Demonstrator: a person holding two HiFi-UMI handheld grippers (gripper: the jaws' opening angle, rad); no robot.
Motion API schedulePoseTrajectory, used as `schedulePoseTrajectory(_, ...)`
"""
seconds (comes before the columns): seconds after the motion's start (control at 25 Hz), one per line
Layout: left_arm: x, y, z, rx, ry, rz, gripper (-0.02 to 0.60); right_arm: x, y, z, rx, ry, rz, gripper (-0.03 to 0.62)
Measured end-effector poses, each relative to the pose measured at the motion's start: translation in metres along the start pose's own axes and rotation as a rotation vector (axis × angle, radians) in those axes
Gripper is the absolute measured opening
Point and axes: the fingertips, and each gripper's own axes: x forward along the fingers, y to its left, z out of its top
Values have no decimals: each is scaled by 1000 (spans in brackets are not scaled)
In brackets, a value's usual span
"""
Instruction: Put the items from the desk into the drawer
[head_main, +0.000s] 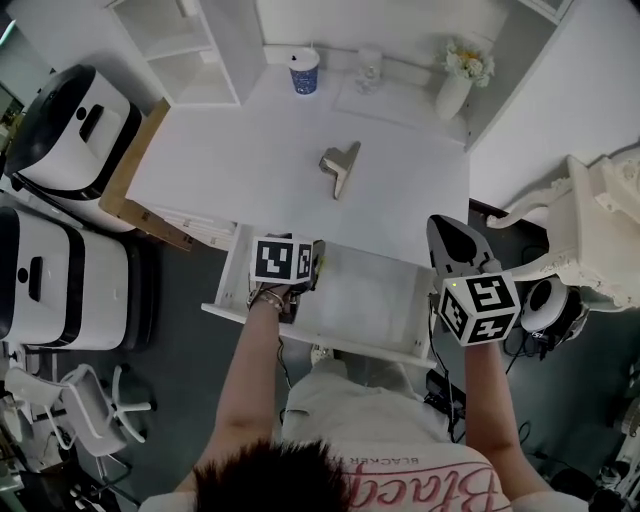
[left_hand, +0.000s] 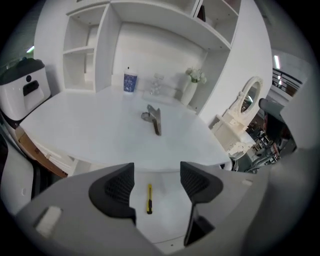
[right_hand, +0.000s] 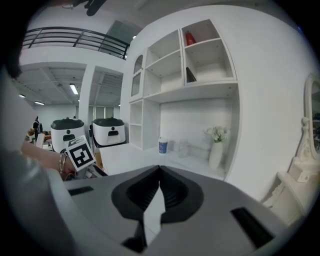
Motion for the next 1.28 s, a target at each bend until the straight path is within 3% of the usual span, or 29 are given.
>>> schedulePoseTrajectory(0.36, -75, -18, 97, 87, -353, 2, 183, -9, -5, 56, -68, -108, 10, 8)
schedulePoseTrajectory(0.64, -136, -33, 154, 226, -660, 61, 11, -20, -11, 91, -104, -188, -1, 8)
schedulePoseTrajectory(0.8, -162, -40, 177, 254, -796, 75, 9, -22, -18, 101, -108, -214, -15, 8)
schedulePoseTrajectory(1.0, -166, -40, 199, 280, -862, 98, 9, -21, -25, 102, -99, -221, -23, 8)
schedulePoseTrajectory(1.28, -128, -38, 223, 307, -809, 69, 12, -11, -49, 89, -67, -186, -54, 8)
